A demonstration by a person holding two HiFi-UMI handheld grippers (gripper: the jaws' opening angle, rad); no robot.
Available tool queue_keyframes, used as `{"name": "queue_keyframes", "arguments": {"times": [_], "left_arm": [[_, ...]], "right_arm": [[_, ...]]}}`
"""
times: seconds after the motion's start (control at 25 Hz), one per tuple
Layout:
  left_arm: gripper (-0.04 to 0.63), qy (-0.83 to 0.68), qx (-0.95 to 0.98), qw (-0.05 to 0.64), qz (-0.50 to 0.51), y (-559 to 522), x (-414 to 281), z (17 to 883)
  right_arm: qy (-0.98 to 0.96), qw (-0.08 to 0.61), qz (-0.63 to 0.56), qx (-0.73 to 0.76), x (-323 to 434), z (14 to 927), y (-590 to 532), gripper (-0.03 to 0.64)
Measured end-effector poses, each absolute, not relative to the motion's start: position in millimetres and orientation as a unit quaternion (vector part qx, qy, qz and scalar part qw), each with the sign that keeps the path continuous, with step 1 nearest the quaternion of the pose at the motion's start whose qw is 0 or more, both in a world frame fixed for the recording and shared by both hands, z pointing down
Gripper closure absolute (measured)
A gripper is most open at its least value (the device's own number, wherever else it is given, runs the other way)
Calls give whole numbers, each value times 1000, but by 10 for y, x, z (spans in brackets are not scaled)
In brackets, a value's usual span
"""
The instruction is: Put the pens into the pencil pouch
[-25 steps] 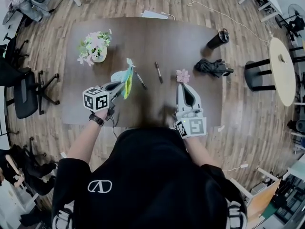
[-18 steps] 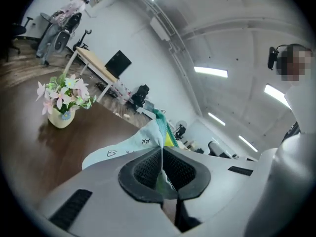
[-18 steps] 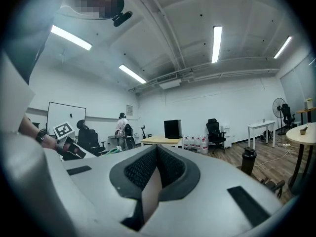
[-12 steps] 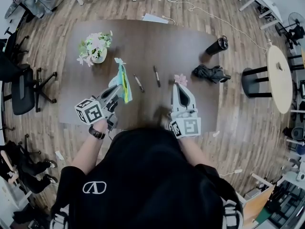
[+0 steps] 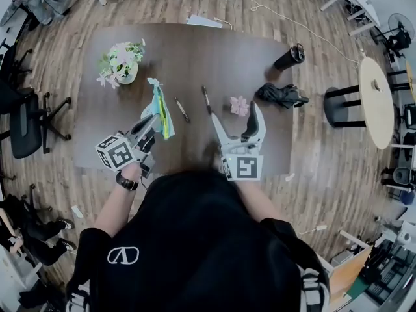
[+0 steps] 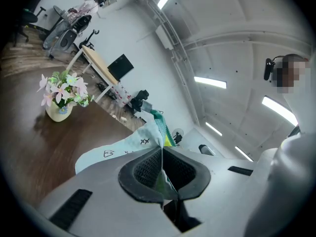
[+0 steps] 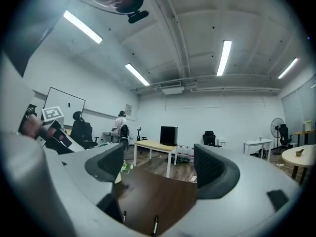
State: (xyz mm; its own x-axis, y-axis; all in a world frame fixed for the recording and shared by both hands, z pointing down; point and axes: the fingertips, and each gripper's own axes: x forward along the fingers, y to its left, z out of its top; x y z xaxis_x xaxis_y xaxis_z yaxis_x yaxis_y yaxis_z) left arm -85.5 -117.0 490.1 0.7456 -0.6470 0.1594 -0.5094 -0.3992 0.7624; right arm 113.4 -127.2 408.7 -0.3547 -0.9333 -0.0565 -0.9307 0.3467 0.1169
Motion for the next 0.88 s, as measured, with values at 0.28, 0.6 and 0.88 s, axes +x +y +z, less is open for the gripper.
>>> {"name": "queue_keyframes", "arguments": {"times": [0.28,0.6,0.88], "left_arm": [[584,-347,831,427,-83,-1122,-814,4884],[584,-357,819,443,-73,-1006,-838,5003],[584,-369,800,467,-81,-940,-937,5160]], "right_arm": [[-818,70,-23,570,1128,4450,-1643,189],[-808,201,85,547,1022,5587,-2417,203],[-767,326,201,514,971,6787,-2661,264]]}}
